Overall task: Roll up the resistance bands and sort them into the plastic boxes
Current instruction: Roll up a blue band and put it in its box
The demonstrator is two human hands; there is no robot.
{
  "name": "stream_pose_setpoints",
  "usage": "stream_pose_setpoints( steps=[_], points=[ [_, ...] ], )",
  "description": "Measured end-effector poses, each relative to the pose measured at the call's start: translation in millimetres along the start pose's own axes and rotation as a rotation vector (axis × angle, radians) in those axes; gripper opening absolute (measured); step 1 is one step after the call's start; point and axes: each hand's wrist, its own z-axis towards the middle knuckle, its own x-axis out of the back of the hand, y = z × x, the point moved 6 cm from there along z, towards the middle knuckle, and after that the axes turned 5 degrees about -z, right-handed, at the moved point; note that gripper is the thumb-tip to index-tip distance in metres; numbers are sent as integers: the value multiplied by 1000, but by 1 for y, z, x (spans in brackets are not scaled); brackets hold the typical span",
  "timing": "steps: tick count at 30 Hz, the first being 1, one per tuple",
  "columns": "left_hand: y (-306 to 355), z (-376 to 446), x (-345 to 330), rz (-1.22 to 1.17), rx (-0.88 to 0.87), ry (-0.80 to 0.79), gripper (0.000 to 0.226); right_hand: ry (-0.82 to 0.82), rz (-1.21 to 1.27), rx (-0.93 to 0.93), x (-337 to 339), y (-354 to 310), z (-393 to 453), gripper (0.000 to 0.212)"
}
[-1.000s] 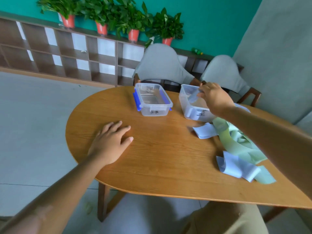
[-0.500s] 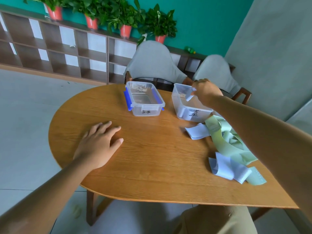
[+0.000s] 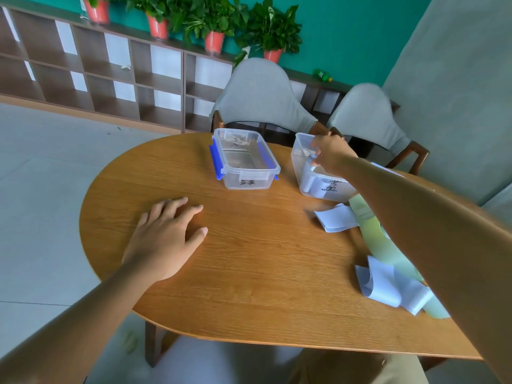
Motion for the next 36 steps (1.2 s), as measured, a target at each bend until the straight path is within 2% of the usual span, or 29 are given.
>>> stream_pose_setpoints(
  steps=[4, 9, 13, 20, 23, 26, 36],
  points=[
    [0, 0, 1, -10, 4, 1, 58, -33, 94, 7, -6, 3, 7, 39],
    [0, 0, 1, 8, 6, -1, 59, -79, 25, 60, -10, 0, 10, 51],
    [1, 0, 1, 6, 6, 4, 59, -100, -53, 119, -22, 0, 13, 54],
    [0, 1, 0, 9, 8, -2, 60, -110, 30, 137, -29, 9, 18, 65],
    [0, 0, 1, 10, 8, -1, 60, -106, 32, 153, -31, 11, 19, 61],
    [1, 0, 2, 8, 9, 3, 60, -120, 20, 138, -35, 14, 21, 45],
    [0, 0, 1, 0, 11, 9, 59, -59, -20, 82, -43, 17, 26, 50]
  ],
)
